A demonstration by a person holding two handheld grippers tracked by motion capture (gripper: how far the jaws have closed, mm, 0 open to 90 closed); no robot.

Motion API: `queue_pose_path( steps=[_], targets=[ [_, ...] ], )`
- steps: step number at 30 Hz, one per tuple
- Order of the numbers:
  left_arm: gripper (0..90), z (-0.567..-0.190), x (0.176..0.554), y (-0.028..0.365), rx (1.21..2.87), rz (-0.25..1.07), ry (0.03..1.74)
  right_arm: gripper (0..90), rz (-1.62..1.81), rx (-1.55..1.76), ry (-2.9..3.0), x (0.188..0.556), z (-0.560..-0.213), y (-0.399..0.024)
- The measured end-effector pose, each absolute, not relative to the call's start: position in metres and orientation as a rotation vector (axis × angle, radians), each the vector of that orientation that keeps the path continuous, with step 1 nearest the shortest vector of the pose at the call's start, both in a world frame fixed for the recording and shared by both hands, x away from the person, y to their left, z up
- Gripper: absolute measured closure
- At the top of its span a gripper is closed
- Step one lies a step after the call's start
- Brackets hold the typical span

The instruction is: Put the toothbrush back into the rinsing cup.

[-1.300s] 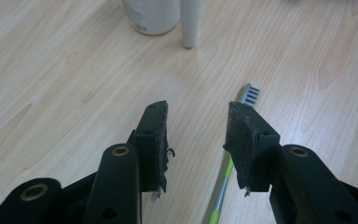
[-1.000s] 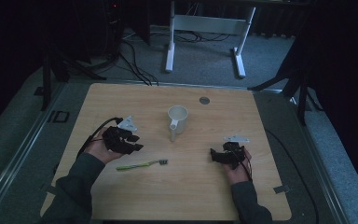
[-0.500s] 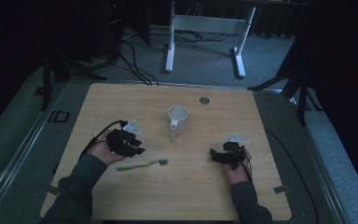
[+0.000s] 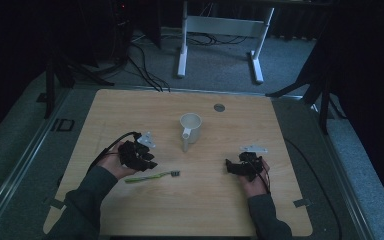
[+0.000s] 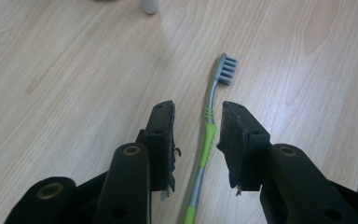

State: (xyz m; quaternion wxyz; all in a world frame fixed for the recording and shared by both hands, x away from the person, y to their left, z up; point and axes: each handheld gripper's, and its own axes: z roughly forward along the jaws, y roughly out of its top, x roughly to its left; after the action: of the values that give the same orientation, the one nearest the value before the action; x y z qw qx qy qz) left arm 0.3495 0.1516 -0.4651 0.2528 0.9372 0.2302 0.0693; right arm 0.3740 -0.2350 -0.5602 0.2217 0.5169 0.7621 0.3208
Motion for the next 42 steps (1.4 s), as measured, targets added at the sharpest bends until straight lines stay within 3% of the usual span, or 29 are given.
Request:
queue_pose_path(
  steps=[42],
  targets=[
    [69.3, -0.492, 0.351, 0.127, 2.797, 0.175, 0.568, 13.5, 0.887, 1.429, 2.106, 0.374, -0.560, -0.235]
  ],
)
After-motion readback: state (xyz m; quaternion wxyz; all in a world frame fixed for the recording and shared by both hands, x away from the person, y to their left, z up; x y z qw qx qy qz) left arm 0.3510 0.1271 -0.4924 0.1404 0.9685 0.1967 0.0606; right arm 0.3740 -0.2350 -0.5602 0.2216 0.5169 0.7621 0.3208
